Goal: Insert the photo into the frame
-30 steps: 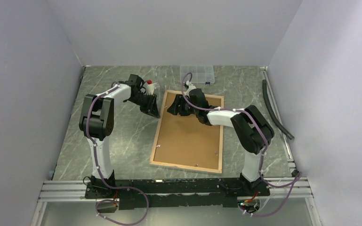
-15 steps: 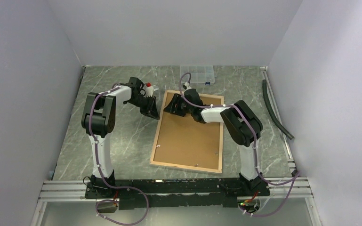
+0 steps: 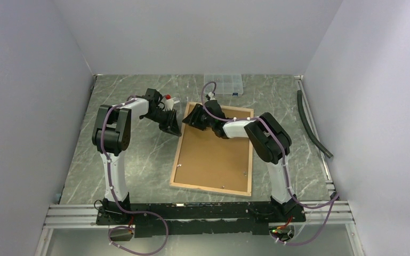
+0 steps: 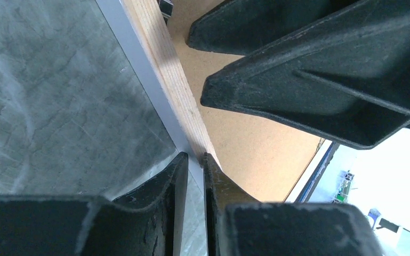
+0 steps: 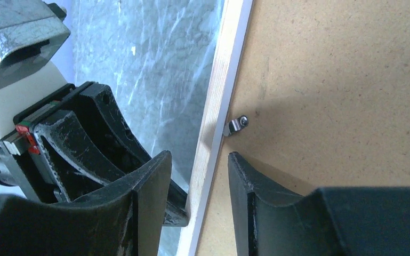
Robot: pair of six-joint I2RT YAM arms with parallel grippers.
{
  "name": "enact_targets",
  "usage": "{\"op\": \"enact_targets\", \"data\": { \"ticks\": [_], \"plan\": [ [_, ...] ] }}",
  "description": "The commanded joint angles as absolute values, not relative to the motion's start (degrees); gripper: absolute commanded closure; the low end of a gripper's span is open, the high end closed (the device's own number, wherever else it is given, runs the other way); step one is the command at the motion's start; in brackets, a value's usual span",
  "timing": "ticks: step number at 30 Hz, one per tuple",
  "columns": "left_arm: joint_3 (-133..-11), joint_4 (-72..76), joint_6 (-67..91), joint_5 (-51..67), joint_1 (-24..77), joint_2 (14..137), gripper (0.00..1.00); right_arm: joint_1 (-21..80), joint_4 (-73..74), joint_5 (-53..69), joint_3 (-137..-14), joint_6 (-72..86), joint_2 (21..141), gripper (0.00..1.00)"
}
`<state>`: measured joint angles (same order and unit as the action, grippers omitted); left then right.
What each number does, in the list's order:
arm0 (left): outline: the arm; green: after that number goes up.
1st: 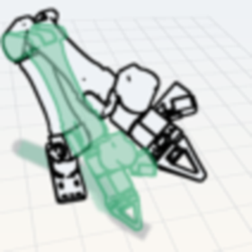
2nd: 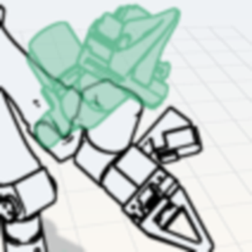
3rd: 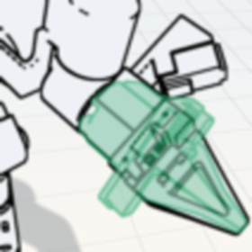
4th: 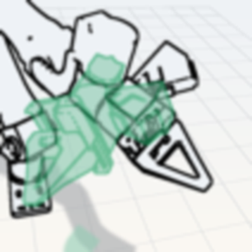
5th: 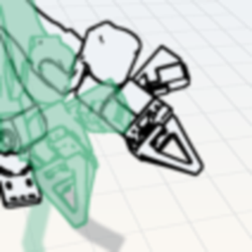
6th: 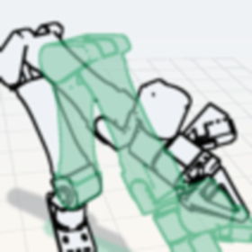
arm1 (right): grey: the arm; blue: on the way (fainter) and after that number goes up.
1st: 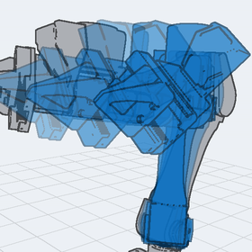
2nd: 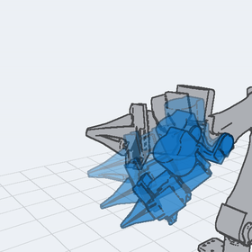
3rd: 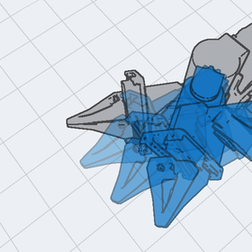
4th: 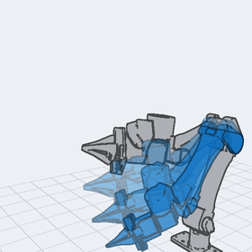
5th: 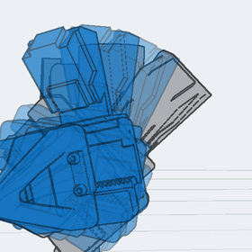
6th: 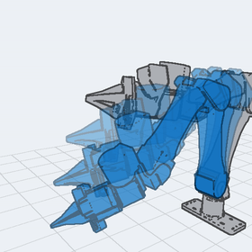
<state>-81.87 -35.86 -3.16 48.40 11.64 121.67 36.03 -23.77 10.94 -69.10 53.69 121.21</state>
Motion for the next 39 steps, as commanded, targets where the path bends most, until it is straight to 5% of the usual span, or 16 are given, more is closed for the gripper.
{"op": "enact_targets", "data": {
  "ticks": [1,30,39],
  "plan": [
    [-80.6,-35.6,-3.4,48.2,11.6,121.8,0.78,36.4,-24.5,8.7,-71.4,55.5,123.1,0.53],
    [-80.0,-37.5,-5.0,49.0,11.5,119.6,0.79,36.9,-24.1,9.4,-75.9,54.4,125.7,0.57],
    [-83.1,-48.9,-12.1,49.5,7.6,112.6,0.73,36.2,-21.7,17.9,-76.5,48.8,116.3,0.41]
  ]
}}
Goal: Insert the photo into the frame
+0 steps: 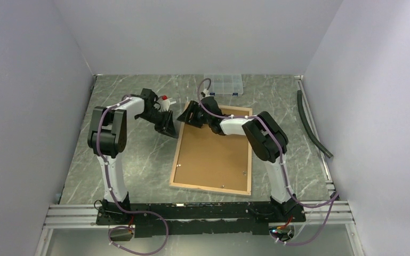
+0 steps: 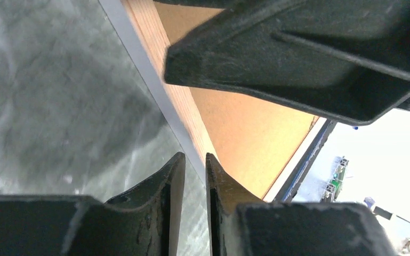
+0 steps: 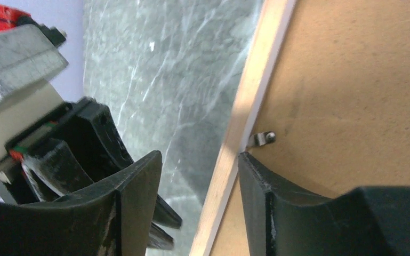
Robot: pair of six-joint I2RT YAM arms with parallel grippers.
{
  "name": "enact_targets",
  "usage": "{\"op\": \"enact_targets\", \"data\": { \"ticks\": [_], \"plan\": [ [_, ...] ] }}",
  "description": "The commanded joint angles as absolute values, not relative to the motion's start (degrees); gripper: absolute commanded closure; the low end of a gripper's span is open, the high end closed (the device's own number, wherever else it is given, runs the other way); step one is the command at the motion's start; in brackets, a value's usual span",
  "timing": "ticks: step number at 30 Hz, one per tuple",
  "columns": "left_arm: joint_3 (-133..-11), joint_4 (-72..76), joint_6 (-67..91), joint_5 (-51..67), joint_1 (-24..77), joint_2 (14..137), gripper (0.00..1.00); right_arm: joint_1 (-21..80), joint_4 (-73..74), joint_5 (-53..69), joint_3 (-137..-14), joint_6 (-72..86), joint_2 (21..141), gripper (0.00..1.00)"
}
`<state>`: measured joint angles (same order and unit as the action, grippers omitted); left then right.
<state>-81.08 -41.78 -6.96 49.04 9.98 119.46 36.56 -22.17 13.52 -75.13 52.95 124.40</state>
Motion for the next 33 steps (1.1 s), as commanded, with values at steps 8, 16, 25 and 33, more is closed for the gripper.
{"op": "enact_targets", "data": {
  "ticks": [8,16,25,33],
  "plan": [
    [-80.2,-51.4,-19.6,42.1,5.8,106.7,0.71,28.3,-8.7,11.9,-64.1,42.3,95.3,0.16],
    [-72.4,-46.8,-26.1,29.9,12.6,104.2,0.72,13.6,4.9,0.8,-52.2,36.2,80.9,0.0],
    [-65.6,-45.1,-32.1,24.8,17.1,100.5,0.74,8.9,6.2,1.9,-52.7,34.2,89.1,0.0],
    [-61.8,-45.3,-36.7,24.1,19.9,97.1,0.75,8.8,4.7,3.2,-54.3,34.6,95.5,0.0]
  ]
}}
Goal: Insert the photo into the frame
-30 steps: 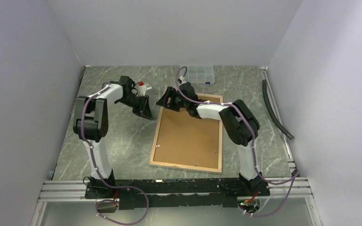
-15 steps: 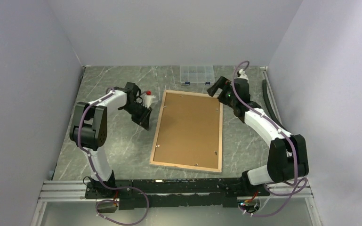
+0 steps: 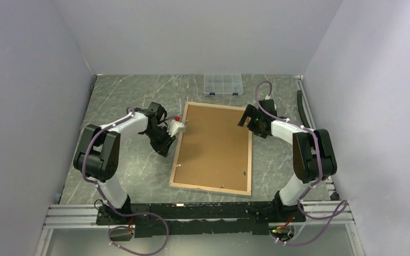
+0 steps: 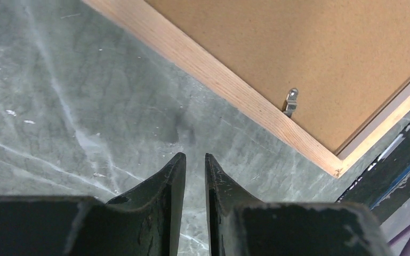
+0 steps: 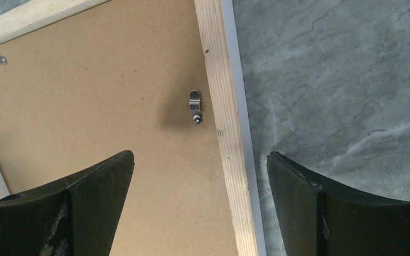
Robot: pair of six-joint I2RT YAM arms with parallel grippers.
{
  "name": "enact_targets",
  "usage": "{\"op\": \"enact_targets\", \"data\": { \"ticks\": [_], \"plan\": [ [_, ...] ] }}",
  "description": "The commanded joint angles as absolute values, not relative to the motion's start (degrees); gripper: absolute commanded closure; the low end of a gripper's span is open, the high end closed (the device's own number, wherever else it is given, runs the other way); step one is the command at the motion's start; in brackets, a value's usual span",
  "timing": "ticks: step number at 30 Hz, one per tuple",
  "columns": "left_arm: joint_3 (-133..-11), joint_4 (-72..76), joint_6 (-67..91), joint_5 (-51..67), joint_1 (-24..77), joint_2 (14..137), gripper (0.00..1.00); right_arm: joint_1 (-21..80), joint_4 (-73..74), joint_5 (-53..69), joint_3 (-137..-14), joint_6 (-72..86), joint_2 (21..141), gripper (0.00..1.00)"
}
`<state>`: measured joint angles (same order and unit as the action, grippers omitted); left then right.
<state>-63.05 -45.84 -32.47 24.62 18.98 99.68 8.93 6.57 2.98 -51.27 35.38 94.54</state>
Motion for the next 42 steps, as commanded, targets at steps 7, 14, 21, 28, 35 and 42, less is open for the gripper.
{"op": "enact_targets", "data": {
  "ticks": [7,14,21,28,35,42],
  "plan": [
    [-59.4,-43.1,-37.9,21.5,22.8,98.3,0.75,10.3,1.5,8.2,-56.0,36.3,98.6,0.0],
    [-59.7,-44.8,-37.2,22.3,26.2,98.7,0.76,16.6,3.8,9.8,-66.6,37.4,105.9,0.0],
    [-58.9,-50.5,-39.8,23.6,29.7,95.4,0.76,23.4,5.2,14.7,-77.9,38.6,115.7,0.0],
    [-58.7,-55.3,-41.5,25.6,31.6,93.4,0.75,30.6,9.1,18.7,-94.3,38.9,127.1,0.0],
    [-58.6,-51.6,-37.2,26.9,33.3,95.0,0.69,32.8,12.2,24.3,-108.4,38.8,135.1,0.0],
    [-66.5,-51.6,-31.7,31.3,36.6,101.4,0.68,27.7,15.3,20.5,-107.7,34.4,127.2,0.0]
  ]
}}
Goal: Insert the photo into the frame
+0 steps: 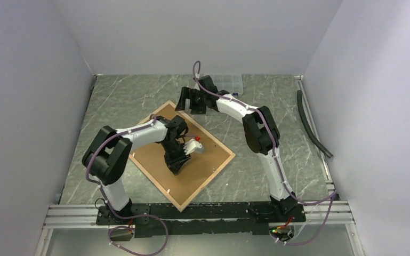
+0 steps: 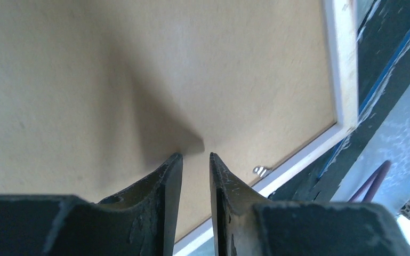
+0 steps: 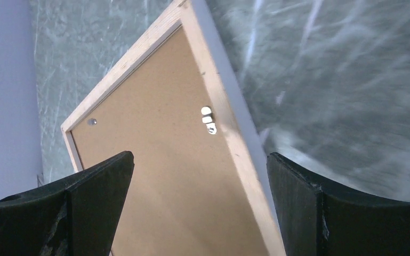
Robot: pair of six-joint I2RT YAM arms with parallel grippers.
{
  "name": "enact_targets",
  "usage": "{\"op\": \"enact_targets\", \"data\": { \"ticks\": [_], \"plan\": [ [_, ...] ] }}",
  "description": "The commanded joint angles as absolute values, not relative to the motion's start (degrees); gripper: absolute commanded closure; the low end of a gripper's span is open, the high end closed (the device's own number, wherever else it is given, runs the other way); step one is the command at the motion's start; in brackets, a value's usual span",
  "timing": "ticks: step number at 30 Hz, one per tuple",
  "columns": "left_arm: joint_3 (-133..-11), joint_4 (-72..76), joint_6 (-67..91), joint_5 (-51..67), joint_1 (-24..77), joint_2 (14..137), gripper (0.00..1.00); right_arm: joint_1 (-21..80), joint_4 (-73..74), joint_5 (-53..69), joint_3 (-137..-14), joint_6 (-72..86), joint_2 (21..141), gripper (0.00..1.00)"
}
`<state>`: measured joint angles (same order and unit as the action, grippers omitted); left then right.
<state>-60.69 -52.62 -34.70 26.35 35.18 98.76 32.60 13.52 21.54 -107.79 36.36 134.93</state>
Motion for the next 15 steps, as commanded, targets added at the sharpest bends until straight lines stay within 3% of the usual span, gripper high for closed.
{"op": "enact_targets", "data": {
  "ticks": [1,8,15],
  "plan": [
    [-68.2,-52.7,-31.7,31.3,36.5,101.2,0.68,26.6,14.8,19.2,-105.9,34.3,124.6,0.0],
    [-80.5,-64.4,-34.0,33.6,29.4,96.9,0.67,24.3,19.0,8.2,-86.8,33.8,104.3,0.0],
    [-92.0,-63.4,-35.2,31.0,5.6,101.4,0.65,24.8,22.0,10.0,-61.6,38.6,84.9,0.0]
  ]
}}
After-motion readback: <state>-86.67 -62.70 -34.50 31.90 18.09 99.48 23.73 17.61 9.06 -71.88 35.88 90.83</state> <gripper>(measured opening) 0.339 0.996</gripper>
